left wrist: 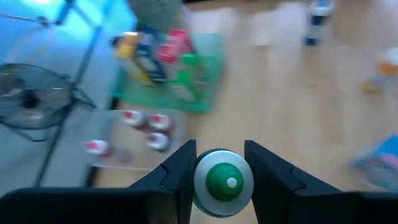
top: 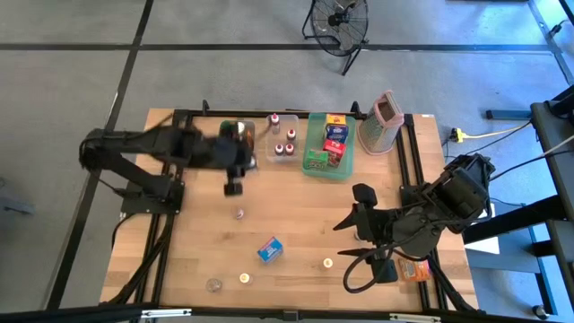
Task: Pick & Place Kitchen Items
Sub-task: Put the green food coloring bottle into the transparent bin
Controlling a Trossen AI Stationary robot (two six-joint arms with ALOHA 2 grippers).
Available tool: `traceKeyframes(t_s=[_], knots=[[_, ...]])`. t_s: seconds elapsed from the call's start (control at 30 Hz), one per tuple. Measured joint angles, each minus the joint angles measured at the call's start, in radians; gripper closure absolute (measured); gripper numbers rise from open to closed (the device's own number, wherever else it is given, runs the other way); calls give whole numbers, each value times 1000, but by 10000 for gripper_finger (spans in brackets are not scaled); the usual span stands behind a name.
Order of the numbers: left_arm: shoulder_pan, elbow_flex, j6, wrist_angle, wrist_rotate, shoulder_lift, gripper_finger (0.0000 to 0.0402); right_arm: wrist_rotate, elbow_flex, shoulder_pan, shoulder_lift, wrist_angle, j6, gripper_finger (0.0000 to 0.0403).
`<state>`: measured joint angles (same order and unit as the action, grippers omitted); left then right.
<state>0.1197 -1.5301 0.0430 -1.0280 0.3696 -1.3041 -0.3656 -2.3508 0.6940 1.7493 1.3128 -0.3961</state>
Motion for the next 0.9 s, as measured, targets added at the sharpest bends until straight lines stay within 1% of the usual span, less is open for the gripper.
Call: traceKeyframes(t_s=[0.1, 0.17, 0.3, 0.4, 0.47, 0.6, 0.67, 0.9], knots=[[-130, -12, -111, 31, -28, 0, 288, 0, 0, 0, 0, 0, 0, 165], [-225, -12, -178, 67, -84, -4, 288, -11, 0, 0, 0, -2, 0, 165], [-404, -12, -268, 156, -230, -40, 288, -93, 0, 0, 2, -13, 0, 164], [-510, -12, -311, 206, -299, -87, 288, -141, 0, 0, 6, -14, 19, 164], [-568, -12, -329, 206, -340, -127, 288, -160, 0, -2, 6, -16, 27, 164], [-645, -12, -334, 220, -420, -221, 288, -165, 0, -15, 6, -16, 27, 164], [-662, -12, -343, 240, -454, -265, 288, -165, 0, -21, 6, -16, 27, 164], [-666, -12, -386, 407, -459, -369, 288, -165, 0, -28, 6, -8, 27, 164]])
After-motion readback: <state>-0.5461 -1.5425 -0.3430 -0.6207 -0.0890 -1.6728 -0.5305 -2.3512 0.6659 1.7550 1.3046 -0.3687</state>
